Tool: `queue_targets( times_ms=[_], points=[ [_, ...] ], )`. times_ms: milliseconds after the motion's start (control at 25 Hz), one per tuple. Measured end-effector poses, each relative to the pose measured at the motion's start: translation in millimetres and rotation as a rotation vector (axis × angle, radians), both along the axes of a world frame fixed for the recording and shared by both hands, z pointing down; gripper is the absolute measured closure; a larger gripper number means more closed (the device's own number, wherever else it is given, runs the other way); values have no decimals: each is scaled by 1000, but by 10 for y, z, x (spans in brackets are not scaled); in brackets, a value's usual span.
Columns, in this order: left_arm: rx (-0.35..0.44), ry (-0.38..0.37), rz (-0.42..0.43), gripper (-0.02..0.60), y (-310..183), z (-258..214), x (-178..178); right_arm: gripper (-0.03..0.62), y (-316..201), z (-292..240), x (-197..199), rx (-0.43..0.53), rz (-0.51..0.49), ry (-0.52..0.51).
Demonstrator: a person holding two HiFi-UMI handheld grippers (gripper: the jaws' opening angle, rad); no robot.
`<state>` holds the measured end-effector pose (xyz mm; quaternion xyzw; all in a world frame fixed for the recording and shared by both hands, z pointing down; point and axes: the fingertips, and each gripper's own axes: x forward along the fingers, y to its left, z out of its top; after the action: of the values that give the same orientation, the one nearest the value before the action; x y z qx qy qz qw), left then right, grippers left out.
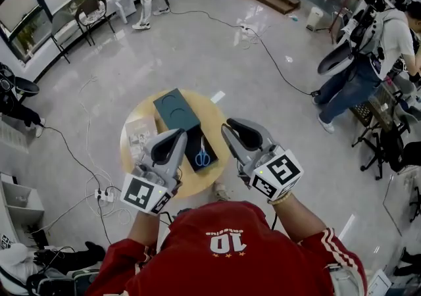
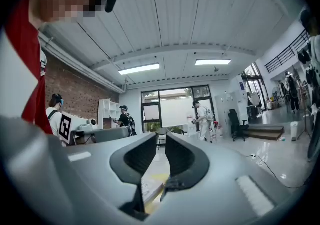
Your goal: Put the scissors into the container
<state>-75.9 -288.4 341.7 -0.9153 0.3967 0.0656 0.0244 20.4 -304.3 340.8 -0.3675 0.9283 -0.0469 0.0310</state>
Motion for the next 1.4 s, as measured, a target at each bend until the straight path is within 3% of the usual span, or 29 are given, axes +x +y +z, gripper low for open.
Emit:
queue_targets(
  times_ms=[400,680,1400],
  points=[
    [5,43,-6,580,91,-113,0,574,87,-93,-92,19,18,6],
    [-13,35,-27,580,75,-36,-98,592,54,-5,-37,10,79,37],
    [-5,37,-24,580,44,-98,-95,594,55,-55,-103,37,85,60]
  ],
)
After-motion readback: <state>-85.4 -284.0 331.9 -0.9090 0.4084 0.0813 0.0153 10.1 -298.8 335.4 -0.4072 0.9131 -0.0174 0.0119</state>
